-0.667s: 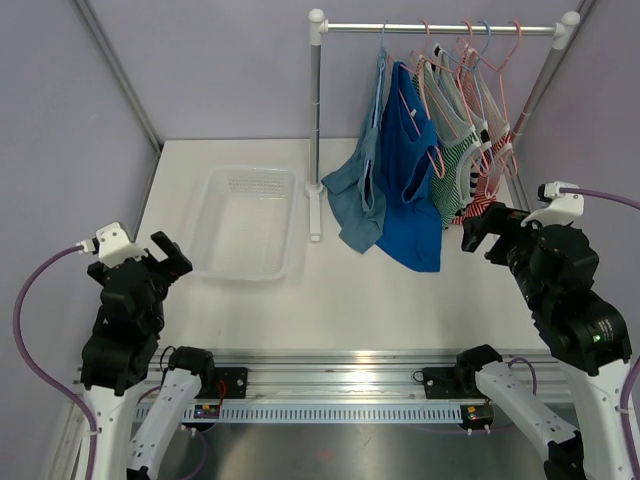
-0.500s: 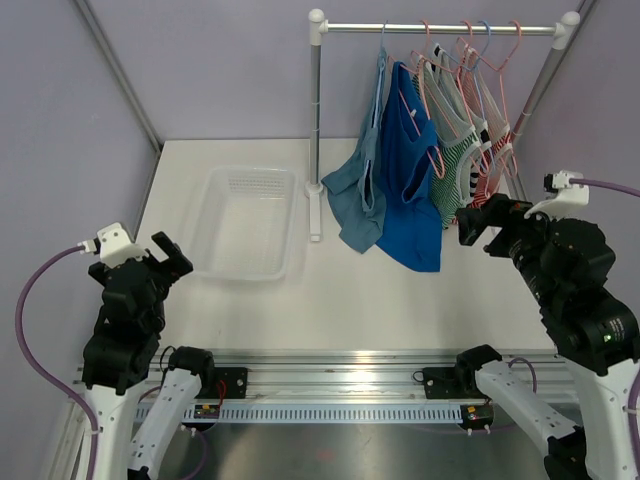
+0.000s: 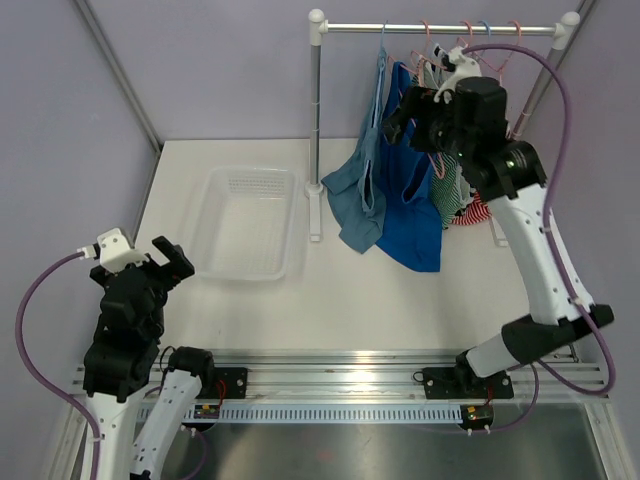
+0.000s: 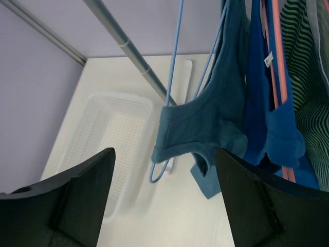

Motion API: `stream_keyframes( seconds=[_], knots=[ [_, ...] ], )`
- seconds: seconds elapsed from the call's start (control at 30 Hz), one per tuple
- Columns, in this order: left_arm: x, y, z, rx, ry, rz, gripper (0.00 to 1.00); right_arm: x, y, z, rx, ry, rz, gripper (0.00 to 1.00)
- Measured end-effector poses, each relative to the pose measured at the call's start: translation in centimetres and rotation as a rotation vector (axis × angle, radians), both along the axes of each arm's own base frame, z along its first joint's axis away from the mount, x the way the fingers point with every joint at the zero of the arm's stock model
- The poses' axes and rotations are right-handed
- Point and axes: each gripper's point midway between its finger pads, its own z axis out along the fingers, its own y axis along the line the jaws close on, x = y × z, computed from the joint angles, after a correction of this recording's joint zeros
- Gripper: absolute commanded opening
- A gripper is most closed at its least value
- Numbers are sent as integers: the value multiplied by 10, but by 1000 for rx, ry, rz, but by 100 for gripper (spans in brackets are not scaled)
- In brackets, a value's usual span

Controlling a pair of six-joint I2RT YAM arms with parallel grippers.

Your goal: Remove the tank top from the hanger

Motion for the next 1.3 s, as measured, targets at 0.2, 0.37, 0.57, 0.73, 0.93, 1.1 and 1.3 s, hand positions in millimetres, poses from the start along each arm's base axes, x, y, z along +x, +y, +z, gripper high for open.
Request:
stream_keyframes(
  seconds=[0.2,0.37,0.57,0.73,0.93,1.1,1.3],
  knots=[
    [2,-4,4,-9,-20,-24,99,54,28,-33,-126,67,-48,76],
    [3,-8,5,-15,-24,-44,99,74,31,-40,-203,51,-116,48],
    [4,-12,5,-21,-24,-64,99,99,26,-42,-277,15,-211,43],
    [5,-14,5,-24,-25,-76,99,117,28,-52,-323,11,-245,26],
    [6,-15,5,-26,-26,-83,99,124,24,-62,-361,21,-276,2],
    [8,-17,4,-26,-15,-90,99,124,21,-61,-377,15,-300,0],
    [11,-19,1,-26,0,-97,99,123,21,-56,-375,5,-300,0]
  ],
)
